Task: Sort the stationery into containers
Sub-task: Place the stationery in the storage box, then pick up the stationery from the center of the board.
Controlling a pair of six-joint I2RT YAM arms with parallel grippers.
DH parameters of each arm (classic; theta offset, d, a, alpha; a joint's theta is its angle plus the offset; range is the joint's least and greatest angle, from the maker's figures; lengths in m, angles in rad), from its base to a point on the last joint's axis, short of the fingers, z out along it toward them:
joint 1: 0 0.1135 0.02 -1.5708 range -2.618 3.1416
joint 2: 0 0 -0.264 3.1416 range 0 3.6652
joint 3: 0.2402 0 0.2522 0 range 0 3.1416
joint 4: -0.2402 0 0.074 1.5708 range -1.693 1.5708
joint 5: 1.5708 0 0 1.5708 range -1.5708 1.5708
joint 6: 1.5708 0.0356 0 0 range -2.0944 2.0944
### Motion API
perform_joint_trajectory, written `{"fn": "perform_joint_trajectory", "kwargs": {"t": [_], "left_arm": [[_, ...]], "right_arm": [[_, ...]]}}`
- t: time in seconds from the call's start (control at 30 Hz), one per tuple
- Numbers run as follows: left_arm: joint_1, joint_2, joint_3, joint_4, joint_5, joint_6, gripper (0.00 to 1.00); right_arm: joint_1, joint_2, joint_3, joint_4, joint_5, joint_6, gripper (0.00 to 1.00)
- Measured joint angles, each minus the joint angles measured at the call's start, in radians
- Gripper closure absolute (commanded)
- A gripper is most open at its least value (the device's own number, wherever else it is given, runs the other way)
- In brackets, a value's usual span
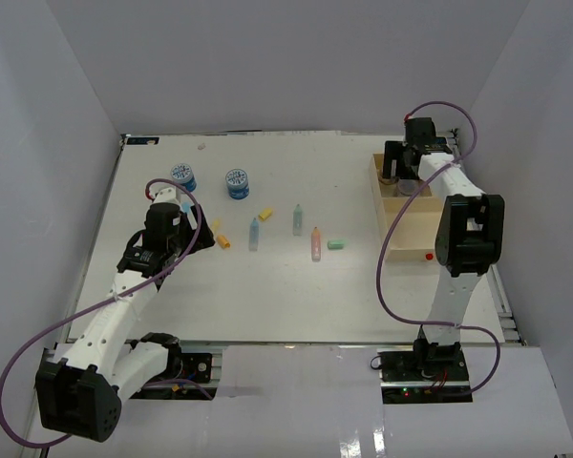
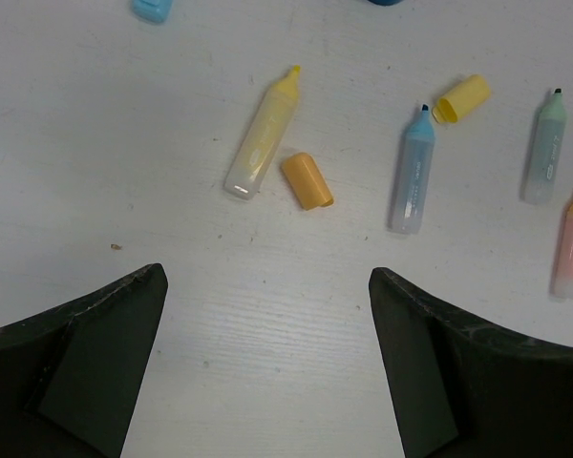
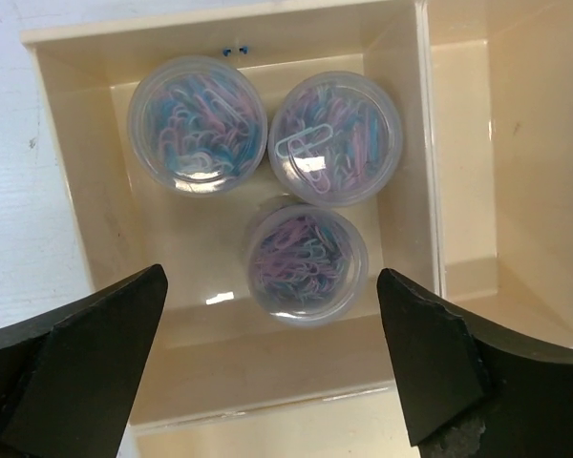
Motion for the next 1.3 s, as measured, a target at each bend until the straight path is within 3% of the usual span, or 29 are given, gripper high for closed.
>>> {"fn": "perform_joint_trajectory", "kwargs": {"t": [0.2,0.4,0.57,0.7,0.9,1.1,1.3], "left_arm": [[0.0,0.016,0.0,0.004,0.0,0.0,0.02],[0.011,0.12,0.036,0.011,0.001,-0.02,0.02],[0.058,0.362,0.258,0.0,-0.021,-0.04,0.02],[0.115,0.561,0.488,0.013,-0.07,-0.05,0.02],[0.182,0.864,0.782,0.027,-0.139,-0.049,0.02],[0.208,1.117,0.967,0.002,-0.185,-0.038,0.02],[0.205,1.193,1.053,0.019,-0.195,-0.016,0.02]], "right_arm": [[-0.003,-0.124,-0.053,-0.018,-0.04,0.002,0.02],[-0.002,-0.531,-0.281,0.038,-0.143,0.032,0.09],[-0.002,-0.932,-0.548,0.17,-0.262,0.077,0.1],[-0.002,-1.133,-0.72,0.235,-0.344,0.125,0.1],[0.003,-1.242,-0.888,0.299,-0.446,0.179,0.1],[0.023,-1.261,-0.93,0.315,-0.488,0.19,0.1],[0.031,-1.266,-0.939,0.34,-0.523,0.188,0.1]]}}
